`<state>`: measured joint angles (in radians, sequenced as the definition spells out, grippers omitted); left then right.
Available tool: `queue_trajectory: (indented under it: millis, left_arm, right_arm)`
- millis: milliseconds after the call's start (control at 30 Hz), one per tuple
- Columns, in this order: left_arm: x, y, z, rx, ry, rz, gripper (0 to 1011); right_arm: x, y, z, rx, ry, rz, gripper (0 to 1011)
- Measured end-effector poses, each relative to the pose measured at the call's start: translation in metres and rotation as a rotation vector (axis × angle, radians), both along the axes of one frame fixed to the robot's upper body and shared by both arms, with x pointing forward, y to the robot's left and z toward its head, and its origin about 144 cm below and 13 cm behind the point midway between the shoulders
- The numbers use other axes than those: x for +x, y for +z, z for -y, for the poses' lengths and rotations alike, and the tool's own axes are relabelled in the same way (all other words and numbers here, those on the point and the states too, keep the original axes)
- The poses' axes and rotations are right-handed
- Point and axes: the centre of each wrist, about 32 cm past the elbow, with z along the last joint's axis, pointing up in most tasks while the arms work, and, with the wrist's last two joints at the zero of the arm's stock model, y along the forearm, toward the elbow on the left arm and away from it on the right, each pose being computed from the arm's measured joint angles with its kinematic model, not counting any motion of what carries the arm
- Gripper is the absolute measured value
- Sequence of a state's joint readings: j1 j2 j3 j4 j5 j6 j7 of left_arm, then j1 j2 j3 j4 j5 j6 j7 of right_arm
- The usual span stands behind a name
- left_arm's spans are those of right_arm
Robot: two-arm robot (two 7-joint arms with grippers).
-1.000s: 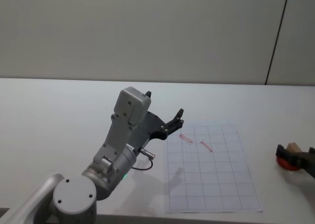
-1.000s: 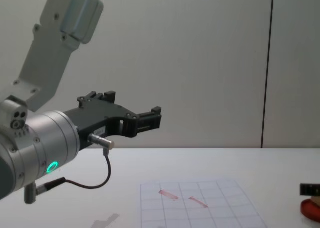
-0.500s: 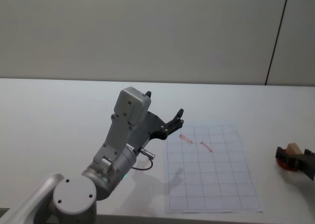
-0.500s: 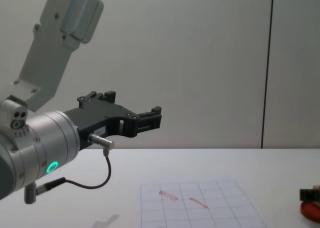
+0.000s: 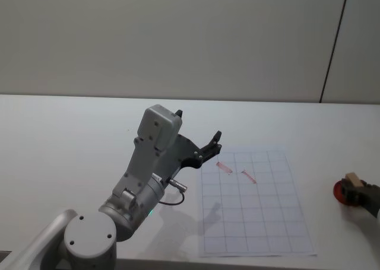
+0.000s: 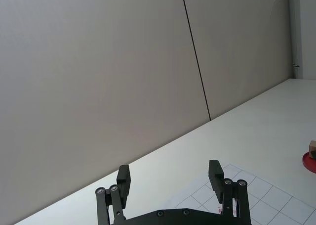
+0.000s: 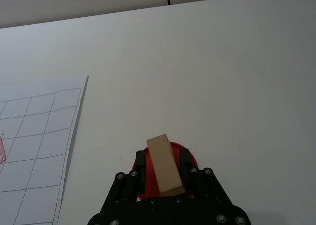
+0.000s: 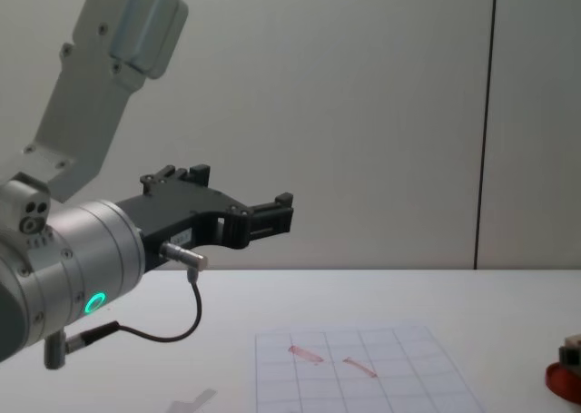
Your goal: Use the one hand to pick up the stamp and affix it onto the A4 paper.
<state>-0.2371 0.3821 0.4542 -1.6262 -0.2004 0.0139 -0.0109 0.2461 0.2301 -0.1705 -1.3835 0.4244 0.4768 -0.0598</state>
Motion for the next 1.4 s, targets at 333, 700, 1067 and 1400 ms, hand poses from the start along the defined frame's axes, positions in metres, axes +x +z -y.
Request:
queue_trajectory:
  millis: [333,700,1067,1400]
  left_arm:
    - [0.0,0.0,0.0,0.0,0.0,0.0,1002]
    - [0.0,0.0,0.0,0.0,0.0,0.0,1002]
    - [0.0,0.0,0.0,0.0,0.0,0.0,1002]
    - [0.0,0.0,0.0,0.0,0.0,0.0,1002]
  right_arm:
    - [0.0,0.0,0.0,0.0,0.001,-0.001,217]
    - [0.0,0.0,0.0,0.003,0.001,-0.002,218]
    - [-0.001,0.003,-0.003,0.0,0.006,-0.023,218]
    - [0.003,0.012,-0.007,-0.027,0.036,-0.06,218]
